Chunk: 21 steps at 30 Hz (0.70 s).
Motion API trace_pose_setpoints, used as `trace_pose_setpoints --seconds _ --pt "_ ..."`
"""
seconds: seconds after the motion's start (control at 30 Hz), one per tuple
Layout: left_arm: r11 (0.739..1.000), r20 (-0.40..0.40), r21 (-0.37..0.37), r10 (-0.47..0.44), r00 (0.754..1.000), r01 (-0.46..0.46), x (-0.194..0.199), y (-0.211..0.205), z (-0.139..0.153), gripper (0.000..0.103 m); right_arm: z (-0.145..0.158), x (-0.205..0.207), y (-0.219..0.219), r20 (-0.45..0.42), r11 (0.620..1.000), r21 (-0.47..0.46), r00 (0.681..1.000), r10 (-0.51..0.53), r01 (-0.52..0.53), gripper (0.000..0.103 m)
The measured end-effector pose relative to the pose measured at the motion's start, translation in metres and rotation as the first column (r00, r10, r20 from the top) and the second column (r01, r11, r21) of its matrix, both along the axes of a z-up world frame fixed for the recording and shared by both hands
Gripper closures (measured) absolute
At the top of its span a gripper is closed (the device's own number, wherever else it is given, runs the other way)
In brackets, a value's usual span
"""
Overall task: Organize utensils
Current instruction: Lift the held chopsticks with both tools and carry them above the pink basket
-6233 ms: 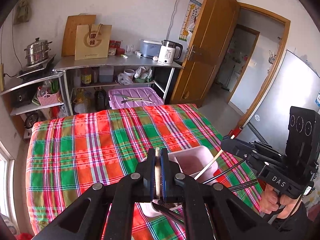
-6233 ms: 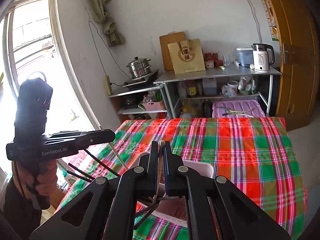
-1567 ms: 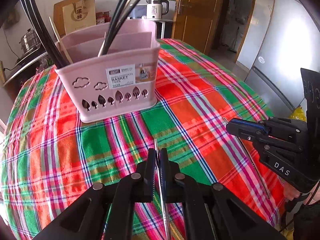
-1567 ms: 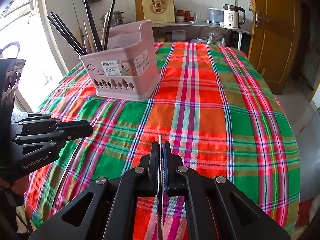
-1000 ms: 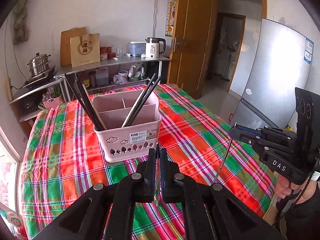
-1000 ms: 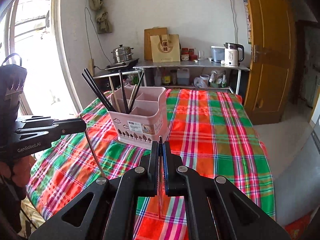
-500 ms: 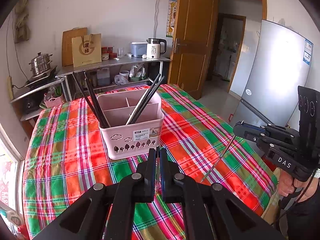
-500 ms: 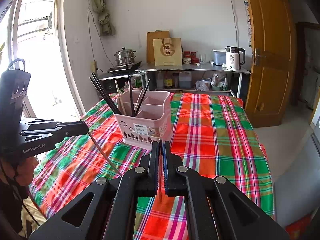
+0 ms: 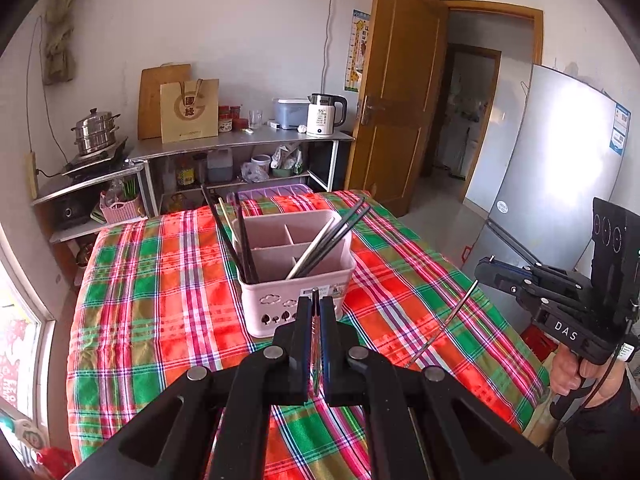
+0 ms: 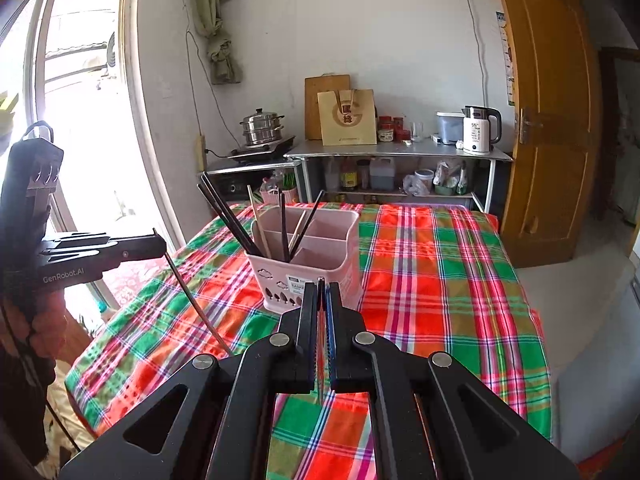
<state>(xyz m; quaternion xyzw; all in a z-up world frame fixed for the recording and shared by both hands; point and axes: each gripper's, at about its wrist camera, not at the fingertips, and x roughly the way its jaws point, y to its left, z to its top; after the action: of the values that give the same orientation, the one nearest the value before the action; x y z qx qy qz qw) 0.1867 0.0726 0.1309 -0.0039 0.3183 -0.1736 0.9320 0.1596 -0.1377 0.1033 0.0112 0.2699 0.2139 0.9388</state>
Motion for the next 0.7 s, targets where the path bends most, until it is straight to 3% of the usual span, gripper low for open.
trace_pose_setpoints --seconds 0.37,0.7 --pt "0.999 0.072 -0.031 0.026 0.997 -0.023 0.033 0.014 0.058 0.1 0.046 0.033 0.025 0.064 0.996 0.069 0.996 0.056 -0.06 0.099" --pt "0.999 0.078 -0.026 0.037 0.996 -0.035 0.087 0.018 0.081 0.1 0.076 0.077 0.048 0.097 0.989 0.115 0.992 0.08 -0.091 0.099"
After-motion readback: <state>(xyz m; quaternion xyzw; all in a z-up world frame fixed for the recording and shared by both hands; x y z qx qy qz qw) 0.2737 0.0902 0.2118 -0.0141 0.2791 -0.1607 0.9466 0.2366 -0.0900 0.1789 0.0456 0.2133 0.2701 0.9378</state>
